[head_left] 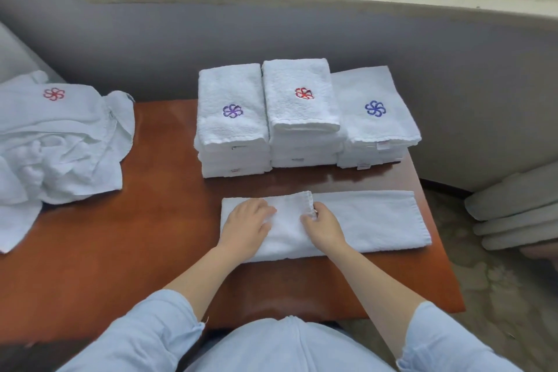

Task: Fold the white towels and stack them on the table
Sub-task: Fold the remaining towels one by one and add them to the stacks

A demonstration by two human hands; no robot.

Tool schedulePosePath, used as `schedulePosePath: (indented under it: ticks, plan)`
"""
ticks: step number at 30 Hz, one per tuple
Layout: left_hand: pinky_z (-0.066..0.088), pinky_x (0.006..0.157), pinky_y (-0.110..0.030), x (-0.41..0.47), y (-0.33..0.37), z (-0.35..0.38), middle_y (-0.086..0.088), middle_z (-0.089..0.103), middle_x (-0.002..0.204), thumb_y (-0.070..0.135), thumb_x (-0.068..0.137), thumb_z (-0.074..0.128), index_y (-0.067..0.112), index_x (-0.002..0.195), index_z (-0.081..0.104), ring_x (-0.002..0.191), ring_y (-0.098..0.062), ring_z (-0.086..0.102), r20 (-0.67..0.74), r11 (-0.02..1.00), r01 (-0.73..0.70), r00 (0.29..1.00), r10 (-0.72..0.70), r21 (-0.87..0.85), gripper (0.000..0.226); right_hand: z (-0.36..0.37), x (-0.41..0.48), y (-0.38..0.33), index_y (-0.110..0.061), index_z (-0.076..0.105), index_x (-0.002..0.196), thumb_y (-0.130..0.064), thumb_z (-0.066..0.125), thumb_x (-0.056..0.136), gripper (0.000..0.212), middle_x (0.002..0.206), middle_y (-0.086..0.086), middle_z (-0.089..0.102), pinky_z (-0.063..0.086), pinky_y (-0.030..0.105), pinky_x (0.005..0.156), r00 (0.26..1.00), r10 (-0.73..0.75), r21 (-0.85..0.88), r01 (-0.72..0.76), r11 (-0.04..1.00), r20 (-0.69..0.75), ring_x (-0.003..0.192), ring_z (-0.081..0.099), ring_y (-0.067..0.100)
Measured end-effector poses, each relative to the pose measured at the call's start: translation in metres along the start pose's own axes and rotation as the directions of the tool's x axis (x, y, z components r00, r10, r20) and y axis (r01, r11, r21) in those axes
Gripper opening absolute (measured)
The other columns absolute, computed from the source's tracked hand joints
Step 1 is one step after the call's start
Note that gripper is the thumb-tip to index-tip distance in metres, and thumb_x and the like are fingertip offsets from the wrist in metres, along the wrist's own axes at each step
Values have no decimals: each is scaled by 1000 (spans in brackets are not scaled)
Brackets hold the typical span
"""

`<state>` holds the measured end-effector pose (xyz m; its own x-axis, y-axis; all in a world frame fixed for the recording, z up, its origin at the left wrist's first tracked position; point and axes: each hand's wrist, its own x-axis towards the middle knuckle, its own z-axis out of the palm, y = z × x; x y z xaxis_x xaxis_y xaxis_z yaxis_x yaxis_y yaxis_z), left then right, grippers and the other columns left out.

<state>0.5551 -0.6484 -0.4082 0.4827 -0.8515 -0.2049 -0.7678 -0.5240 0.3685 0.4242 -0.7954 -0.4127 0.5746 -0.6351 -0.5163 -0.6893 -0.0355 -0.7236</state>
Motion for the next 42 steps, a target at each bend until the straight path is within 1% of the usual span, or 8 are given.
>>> schedulePosePath:
  ticks: [5, 14, 17, 23, 26, 29, 32, 42]
  plan:
    - [-11, 122, -38, -7, -7, 12, 4, -5, 166, 51, 104, 28, 28, 158, 8, 151, -14, -11, 207, 988, -83, 977, 54, 133, 62, -5, 3, 9, -23, 47, 102, -33, 50, 95, 13, 89, -9, 55, 40, 32, 61, 994, 9, -126, -23, 992, -111, 77, 56, 13]
    - [-20, 117, -51, 6, -3, 24, 2, -33, 159, 71, 94, 17, 38, 151, -21, 145, -19, -33, 316, 966, -77, 949, -5, 246, 76, -13, 13, 7, -24, 53, 76, -33, 58, 93, 20, 99, -1, 51, 36, 26, 60, 991, -36, -164, 14, 986, -132, 73, 51, 10]
    - [-20, 115, -56, 9, 1, 23, -2, -38, 156, 76, 90, 22, 38, 146, -30, 143, -25, -36, 364, 956, -65, 930, -45, 286, 85, -16, 14, 6, -19, 59, 83, -31, 52, 97, 19, 108, 1, 55, 40, 29, 65, 988, -15, -194, -16, 981, -154, 83, 56, 14]
    - [-13, 114, -64, 21, 9, 15, -3, -39, 155, 86, 77, 41, 48, 146, -26, 142, -38, -34, 442, 964, 3, 888, -125, 266, 104, -15, -3, 8, -24, 57, 120, -25, 56, 95, 25, 112, -10, 51, 48, 31, 80, 949, -207, -210, 158, 965, -239, 101, 54, 12]
    - [-13, 113, -65, 23, 10, 15, -4, -40, 155, 88, 72, 46, 48, 145, -28, 141, -41, -34, 458, 964, 3, 880, -130, 267, 111, -8, -14, 16, -21, 60, 126, -27, 58, 94, 32, 123, -6, 54, 47, 31, 90, 919, -381, -393, 317, 863, -96, 114, 51, 14]
    - [-11, 113, -66, 22, 9, 14, -5, -40, 155, 87, 71, 49, 47, 145, -29, 142, -41, -33, 460, 959, -28, 881, -109, 282, 114, 1, -22, 28, -21, 44, 144, -29, 56, 94, 52, 147, 0, 40, 40, 35, 104, 936, -346, -574, 315, 756, 59, 132, 41, 20]
    - [-11, 114, -64, 22, 3, 11, -5, -41, 154, 83, 74, 52, 47, 145, -29, 142, -41, -33, 486, 956, -81, 871, -70, 283, 114, 10, -30, 36, -23, 26, 154, -26, 51, 98, 61, 162, 0, 22, 31, 35, 114, 953, -299, -618, 258, 743, 38, 143, 30, 22]
    - [-5, 116, -62, 19, -29, -9, -4, -36, 157, 67, 89, 48, 48, 146, -27, 147, -36, -25, 615, 907, -277, 788, 25, 318, 96, 42, -64, 30, -26, 13, 158, -15, 39, 103, 62, 166, -3, 5, 13, 41, 123, 982, -167, -633, 71, 771, -93, 152, 7, 18]
